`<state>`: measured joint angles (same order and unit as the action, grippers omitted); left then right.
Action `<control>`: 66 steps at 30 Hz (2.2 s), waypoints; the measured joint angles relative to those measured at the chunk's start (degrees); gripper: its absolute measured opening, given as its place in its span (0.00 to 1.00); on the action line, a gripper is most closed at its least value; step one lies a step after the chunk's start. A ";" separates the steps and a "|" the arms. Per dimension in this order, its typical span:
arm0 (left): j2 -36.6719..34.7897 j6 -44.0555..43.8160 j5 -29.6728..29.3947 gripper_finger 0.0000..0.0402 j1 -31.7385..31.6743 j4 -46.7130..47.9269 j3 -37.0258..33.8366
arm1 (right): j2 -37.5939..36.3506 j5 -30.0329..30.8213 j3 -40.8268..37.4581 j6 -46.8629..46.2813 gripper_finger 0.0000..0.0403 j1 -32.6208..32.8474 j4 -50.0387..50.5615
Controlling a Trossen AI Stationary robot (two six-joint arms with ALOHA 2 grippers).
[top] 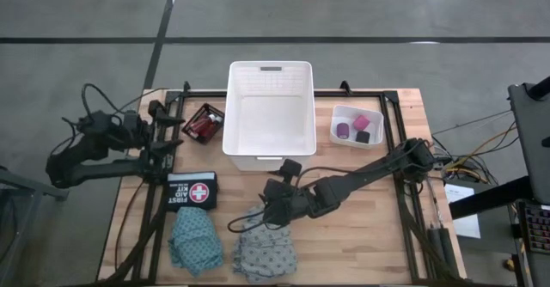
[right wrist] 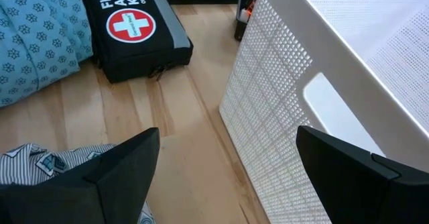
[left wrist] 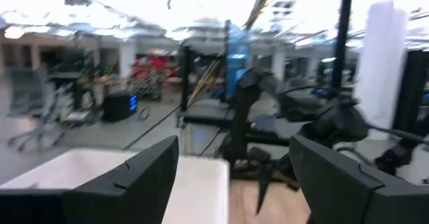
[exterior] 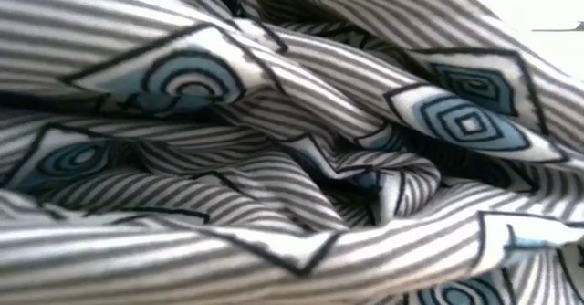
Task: Pick & Place Medicine items
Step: Put the gray patient gown into the white organizer
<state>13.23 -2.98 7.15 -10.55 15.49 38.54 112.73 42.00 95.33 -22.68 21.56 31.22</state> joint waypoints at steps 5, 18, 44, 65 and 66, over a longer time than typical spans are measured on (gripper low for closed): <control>-0.02 0.02 0.58 0.72 0.00 -2.83 -2.45 | -0.02 0.00 0.00 0.13 0.86 0.02 0.11; -0.06 -9.80 4.70 0.72 0.00 2.93 1.78 | -0.15 -0.02 0.00 0.60 0.86 0.17 0.31; 0.70 -16.96 6.00 0.72 0.00 8.81 1.54 | -3.69 -0.07 0.02 3.61 0.86 0.28 -1.53; 0.70 -16.83 5.98 0.72 0.00 8.83 1.54 | -3.65 -0.29 0.02 2.01 0.86 0.57 -1.51; 0.70 -16.82 5.98 0.72 0.00 8.83 1.54 | -3.66 -0.57 0.02 0.78 0.86 0.59 -1.51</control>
<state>13.93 -19.80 13.13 -10.55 24.32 40.07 109.06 41.43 95.35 -21.90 22.15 29.71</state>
